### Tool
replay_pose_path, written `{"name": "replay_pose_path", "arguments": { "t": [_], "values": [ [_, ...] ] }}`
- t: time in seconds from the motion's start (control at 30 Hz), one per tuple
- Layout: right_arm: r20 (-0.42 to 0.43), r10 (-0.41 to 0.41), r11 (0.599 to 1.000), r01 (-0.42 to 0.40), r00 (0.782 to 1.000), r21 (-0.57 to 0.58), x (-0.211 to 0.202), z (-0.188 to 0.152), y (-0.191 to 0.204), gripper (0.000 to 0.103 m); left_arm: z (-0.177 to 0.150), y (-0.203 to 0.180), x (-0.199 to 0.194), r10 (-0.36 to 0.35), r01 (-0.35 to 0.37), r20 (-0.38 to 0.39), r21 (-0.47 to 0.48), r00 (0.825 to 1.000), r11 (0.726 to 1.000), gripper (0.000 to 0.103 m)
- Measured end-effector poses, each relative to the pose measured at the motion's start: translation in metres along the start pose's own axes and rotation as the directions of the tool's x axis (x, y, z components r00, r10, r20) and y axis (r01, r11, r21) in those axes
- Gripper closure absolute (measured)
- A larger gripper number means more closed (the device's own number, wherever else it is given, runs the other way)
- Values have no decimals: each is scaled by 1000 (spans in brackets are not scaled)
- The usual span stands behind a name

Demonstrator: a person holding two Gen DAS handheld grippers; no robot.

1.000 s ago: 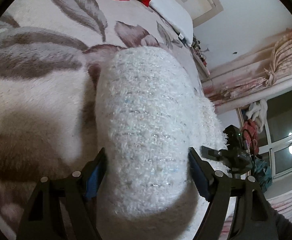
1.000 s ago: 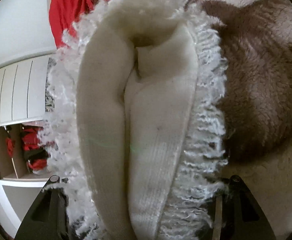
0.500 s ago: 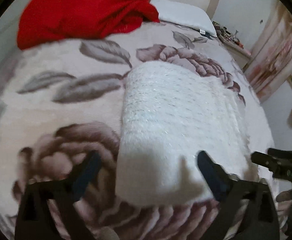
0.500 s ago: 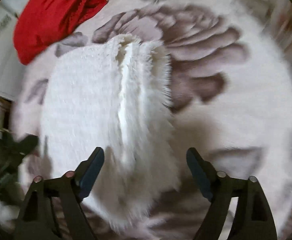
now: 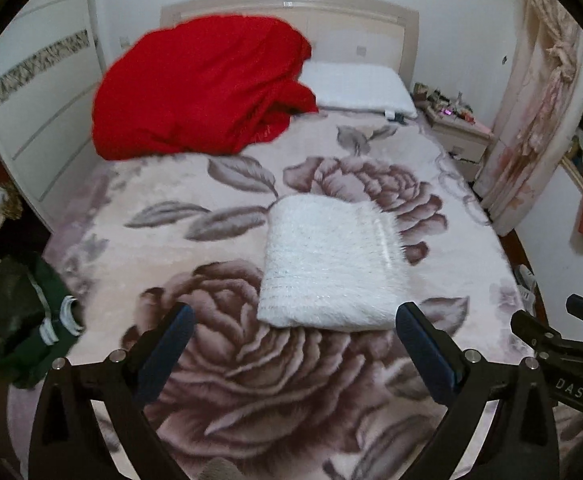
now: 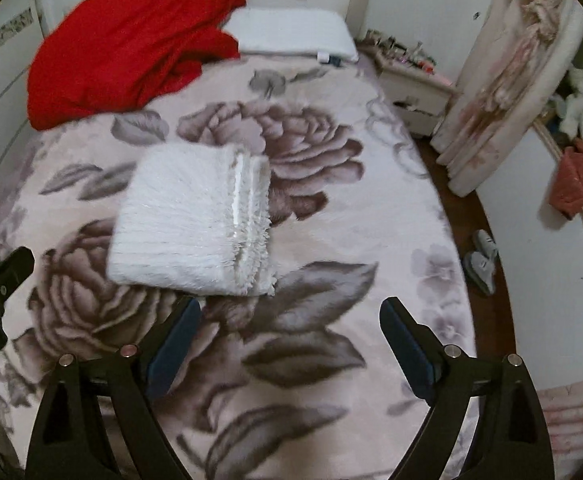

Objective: Fold large clothes

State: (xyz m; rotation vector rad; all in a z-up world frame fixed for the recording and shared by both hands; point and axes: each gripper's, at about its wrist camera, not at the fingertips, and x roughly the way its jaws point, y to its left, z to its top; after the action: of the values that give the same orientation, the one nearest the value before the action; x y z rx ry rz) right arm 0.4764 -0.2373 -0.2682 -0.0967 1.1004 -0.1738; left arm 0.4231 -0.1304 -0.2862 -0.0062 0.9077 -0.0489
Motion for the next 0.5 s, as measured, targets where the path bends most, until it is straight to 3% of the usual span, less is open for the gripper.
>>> {"name": "replay_pose_path", "arguments": {
  "t": [0.27,0.5],
  "values": [
    [99,21,999,-24,995,32,-178,-35,-29,10,-5,-18,-139,47,-49,79,19,996,999,0],
    [190,17,999,-26,982,42,-318,-68,-50,10,-17,-27,-238,21,-19,138,-10,990,1000,0]
  ]
}}
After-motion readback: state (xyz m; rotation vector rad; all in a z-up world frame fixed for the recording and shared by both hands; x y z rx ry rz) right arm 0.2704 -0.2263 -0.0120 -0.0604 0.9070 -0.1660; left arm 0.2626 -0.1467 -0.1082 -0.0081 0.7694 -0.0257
